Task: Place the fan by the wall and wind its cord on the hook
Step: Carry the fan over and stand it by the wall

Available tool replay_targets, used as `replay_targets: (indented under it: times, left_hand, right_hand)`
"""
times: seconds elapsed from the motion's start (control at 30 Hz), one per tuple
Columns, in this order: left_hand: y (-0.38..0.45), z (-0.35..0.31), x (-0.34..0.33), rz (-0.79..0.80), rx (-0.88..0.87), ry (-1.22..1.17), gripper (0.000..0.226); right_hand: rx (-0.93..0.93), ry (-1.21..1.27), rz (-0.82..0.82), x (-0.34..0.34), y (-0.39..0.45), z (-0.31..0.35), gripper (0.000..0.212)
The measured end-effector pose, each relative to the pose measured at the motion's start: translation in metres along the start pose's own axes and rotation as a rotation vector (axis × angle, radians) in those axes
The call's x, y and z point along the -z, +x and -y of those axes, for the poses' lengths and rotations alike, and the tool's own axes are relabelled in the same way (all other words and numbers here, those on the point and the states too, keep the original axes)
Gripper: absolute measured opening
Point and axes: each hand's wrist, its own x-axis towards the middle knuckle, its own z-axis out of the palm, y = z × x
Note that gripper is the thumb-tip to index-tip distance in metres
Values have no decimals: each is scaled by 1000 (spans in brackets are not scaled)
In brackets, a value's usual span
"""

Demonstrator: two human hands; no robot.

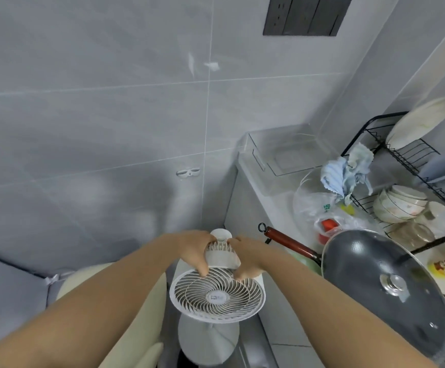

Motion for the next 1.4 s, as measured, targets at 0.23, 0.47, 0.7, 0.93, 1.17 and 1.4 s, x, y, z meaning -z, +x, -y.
replay_targets:
  times: [0.23,0.47,0.7,0.93,1.17,1.4]
  left_hand:
    - [18,33,33,-54,43,-33,84]
    - [45,46,65,-86,169,-101,81]
    - [87,52,97,-154,267,-104,91]
    - [134,40,112,-133,248,-38,101]
    - [176,38,134,-93,196,65,109]
    - [214,55,160,-46,70,133,112]
  right_hand:
    - [62,-69,27,45,44,4,99]
    - [185,-150,55,79,102,-19,95]
    - [275,-120,38,112,156,-55,108]
    - [279,-90,26,116,178,-100,114]
    - [221,-52,31,122,199,-129,113]
    - [117,-6,31,132,225,-142,118]
